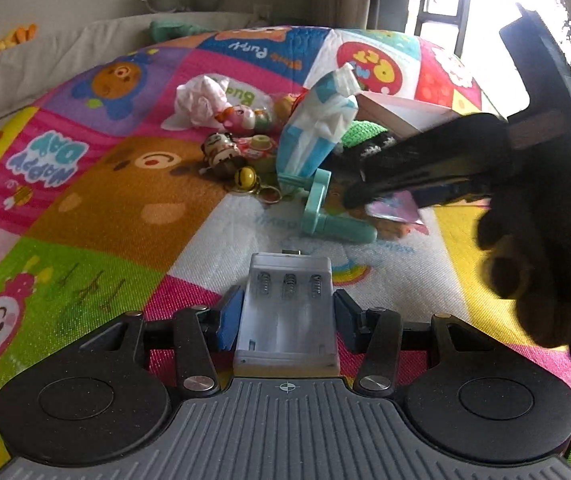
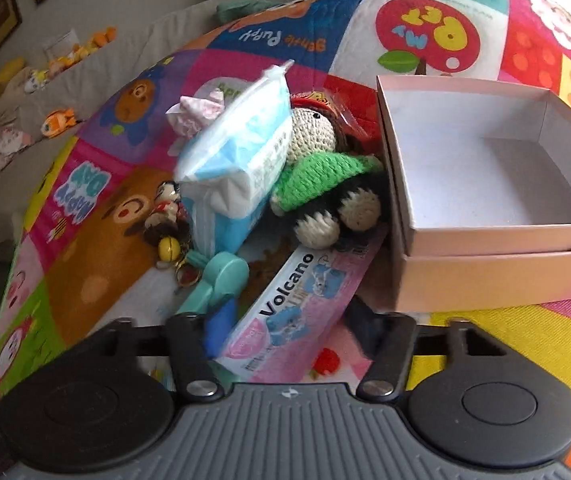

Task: Organize objects
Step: 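Lift the white charger with the left tool while the right tool grasps the pink Volcano toothpaste box, then drop the charger into the pink box with the left tool while the right tool carries the toothpaste box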

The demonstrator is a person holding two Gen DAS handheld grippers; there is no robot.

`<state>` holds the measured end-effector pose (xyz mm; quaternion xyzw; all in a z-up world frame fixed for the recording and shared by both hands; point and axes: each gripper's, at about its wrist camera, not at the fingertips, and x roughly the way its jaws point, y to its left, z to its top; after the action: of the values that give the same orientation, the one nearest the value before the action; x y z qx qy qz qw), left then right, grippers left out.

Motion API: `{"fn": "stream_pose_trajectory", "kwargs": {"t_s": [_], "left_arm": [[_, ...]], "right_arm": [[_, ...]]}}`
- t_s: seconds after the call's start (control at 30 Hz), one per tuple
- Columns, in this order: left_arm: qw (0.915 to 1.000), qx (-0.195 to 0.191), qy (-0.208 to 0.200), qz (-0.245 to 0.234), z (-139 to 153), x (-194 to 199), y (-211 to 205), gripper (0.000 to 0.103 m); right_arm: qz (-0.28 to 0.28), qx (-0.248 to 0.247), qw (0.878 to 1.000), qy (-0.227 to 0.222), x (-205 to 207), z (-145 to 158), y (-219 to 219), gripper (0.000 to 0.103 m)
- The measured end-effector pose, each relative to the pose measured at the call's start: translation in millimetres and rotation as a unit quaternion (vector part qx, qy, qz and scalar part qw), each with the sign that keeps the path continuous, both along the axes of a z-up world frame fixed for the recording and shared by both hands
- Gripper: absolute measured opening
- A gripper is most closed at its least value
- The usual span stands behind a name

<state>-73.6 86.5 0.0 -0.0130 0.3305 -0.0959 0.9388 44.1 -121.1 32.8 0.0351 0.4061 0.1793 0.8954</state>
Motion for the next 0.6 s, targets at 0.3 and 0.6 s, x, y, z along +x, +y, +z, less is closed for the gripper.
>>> {"fn": "stream_pose_trajectory", "kwargs": {"t_s": [0.3, 0.6], "left_arm": [[0.9999, 0.008, 0.007, 0.008, 1.8, 1.3, -5.6, 0.054], [0.999, 0.037, 0.019, 0.016, 3.4, 5.9, -14.8, 0.054]], "right_arm": [[0.069, -0.007, 0.996, 0.056, -63.4, 9.7, -74.7, 0.042], [0.073, -0.012, 0.997, 0.013, -51.9, 5.2, -66.1, 0.052]]}}
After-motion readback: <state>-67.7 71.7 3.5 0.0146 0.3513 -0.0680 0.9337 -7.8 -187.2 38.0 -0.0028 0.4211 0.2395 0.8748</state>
